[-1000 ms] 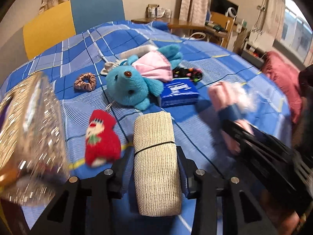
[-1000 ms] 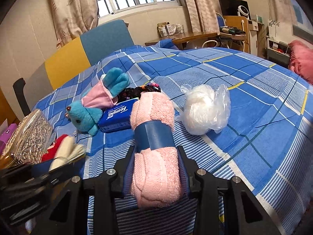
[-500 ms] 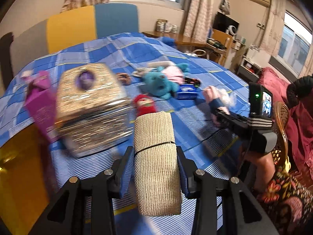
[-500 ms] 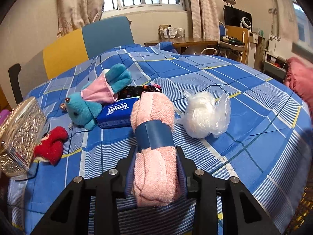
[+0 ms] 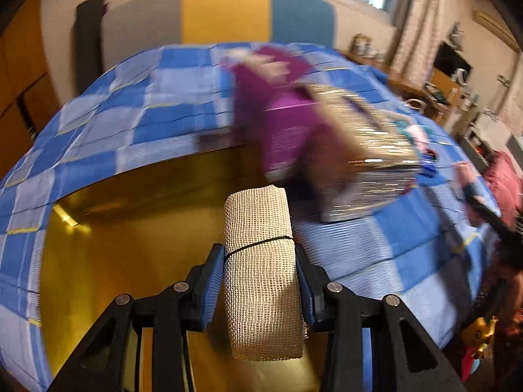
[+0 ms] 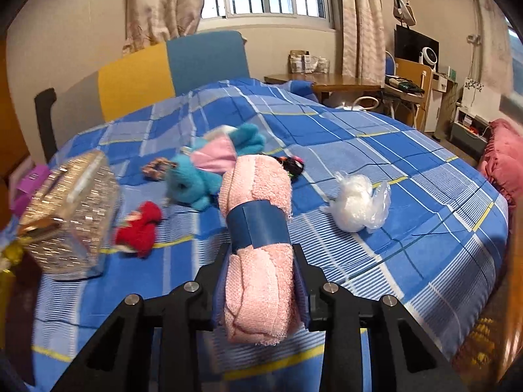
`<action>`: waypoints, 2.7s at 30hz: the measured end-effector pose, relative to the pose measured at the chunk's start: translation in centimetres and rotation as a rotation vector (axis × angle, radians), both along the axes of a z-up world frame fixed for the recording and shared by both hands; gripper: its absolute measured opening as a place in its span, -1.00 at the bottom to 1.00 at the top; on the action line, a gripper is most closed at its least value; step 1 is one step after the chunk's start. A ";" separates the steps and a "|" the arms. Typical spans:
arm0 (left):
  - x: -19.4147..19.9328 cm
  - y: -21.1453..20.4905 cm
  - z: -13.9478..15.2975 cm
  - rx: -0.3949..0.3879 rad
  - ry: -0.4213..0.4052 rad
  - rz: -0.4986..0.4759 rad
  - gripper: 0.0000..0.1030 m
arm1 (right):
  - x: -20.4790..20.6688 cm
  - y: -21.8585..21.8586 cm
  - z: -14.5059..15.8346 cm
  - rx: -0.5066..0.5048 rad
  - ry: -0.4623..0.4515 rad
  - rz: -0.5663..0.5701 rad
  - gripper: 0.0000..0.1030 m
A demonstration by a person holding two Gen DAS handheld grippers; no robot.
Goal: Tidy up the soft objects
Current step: 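Carry both rolls to the gold tray and release them inside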
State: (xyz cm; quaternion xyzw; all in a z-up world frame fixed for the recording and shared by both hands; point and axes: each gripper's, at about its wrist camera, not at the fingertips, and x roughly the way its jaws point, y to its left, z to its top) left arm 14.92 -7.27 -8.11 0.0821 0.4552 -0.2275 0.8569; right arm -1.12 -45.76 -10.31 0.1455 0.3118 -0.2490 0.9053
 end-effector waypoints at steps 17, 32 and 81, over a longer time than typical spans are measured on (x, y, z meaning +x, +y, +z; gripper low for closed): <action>10.7 10.6 -5.3 0.247 0.062 0.174 -0.20 | -0.2 14.0 6.1 0.149 -0.105 0.240 -0.31; 11.0 14.1 -4.0 0.112 0.104 0.215 -0.10 | 5.7 26.1 5.0 0.227 -0.021 0.550 -0.31; -4.0 21.3 -1.2 -0.191 0.017 0.392 -0.11 | 15.9 40.2 2.7 0.276 0.063 0.698 0.31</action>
